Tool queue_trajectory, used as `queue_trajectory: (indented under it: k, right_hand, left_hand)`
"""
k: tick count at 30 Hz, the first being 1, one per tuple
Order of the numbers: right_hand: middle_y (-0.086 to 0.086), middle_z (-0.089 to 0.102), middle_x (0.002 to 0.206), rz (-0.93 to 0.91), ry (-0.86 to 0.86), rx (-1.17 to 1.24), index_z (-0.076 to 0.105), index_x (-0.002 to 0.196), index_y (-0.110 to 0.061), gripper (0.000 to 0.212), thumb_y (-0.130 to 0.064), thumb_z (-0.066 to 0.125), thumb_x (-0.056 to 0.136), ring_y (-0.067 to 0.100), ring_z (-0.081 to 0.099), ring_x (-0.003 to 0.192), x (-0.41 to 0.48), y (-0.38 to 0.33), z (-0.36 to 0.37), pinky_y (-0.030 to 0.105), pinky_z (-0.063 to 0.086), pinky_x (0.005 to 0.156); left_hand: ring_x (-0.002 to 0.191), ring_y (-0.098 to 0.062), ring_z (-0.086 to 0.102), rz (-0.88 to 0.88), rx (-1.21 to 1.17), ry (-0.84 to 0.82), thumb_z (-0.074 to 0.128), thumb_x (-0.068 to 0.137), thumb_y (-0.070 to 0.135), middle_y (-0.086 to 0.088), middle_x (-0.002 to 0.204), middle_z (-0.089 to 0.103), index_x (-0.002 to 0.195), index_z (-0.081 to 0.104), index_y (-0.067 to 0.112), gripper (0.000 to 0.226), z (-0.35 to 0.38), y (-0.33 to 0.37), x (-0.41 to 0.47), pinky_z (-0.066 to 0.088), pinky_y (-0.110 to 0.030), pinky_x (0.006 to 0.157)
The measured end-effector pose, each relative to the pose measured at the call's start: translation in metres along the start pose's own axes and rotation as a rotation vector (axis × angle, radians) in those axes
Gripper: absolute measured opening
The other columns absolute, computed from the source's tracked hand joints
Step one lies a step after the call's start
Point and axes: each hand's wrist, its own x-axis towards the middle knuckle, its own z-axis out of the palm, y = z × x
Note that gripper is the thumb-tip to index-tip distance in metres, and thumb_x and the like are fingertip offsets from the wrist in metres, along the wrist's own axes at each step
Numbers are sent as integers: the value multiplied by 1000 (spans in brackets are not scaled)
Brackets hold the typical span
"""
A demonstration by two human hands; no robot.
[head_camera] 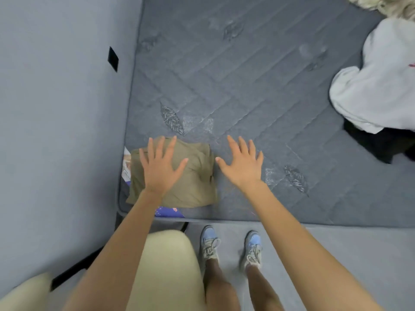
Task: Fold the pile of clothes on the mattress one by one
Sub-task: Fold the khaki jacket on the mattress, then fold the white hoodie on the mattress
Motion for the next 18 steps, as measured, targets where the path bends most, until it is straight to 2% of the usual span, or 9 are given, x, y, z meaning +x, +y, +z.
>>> queue_trajectory:
  k: [5, 10, 14, 16, 18]
  right_hand:
    - [-1, 1, 163, 30, 53, -62, 4, 153, -35, 78, -58, 45, 92, 27, -6, 149, -50, 58, -86, 54, 1, 118]
    - [-1, 5, 162, 86, 116, -32, 7, 154, -35, 78, -60, 46, 91, 27, -3, 149, -92, 154, -159, 54, 3, 118]
    - [0, 8, 162, 116, 152, -3, 9, 153, -34, 76, -61, 45, 92, 27, -1, 149, -118, 241, -207, 54, 4, 118]
    - [0, 8, 162, 131, 171, 2, 8, 153, -34, 76, -62, 44, 92, 26, -1, 149, -128, 280, -227, 53, 5, 118]
    - [0, 9, 162, 136, 174, 4, 8, 154, -34, 77, -62, 44, 91, 26, 0, 149, -138, 316, -243, 53, 5, 118]
  left_hand:
    - [147, -35, 9, 96, 33, 3, 19, 78, 73, -7, 157, 27, 150, 30, 31, 84, -48, 106, -11, 2, -58, 115]
    - [148, -32, 6, 184, 59, 24, 18, 74, 77, -4, 159, 24, 150, 29, 32, 89, -59, 224, -30, 1, -56, 115]
    - [149, -30, 5, 218, 63, 0, 29, 80, 77, -4, 159, 23, 151, 26, 32, 83, -48, 322, -52, 2, -55, 116]
    - [149, -29, 1, 226, 48, -27, 42, 87, 69, -3, 160, 17, 152, 22, 33, 77, -38, 370, -62, 0, -54, 117]
    - [149, -28, 0, 232, 21, -37, 45, 88, 66, -2, 161, 14, 152, 20, 34, 76, -33, 413, -71, -1, -54, 117]
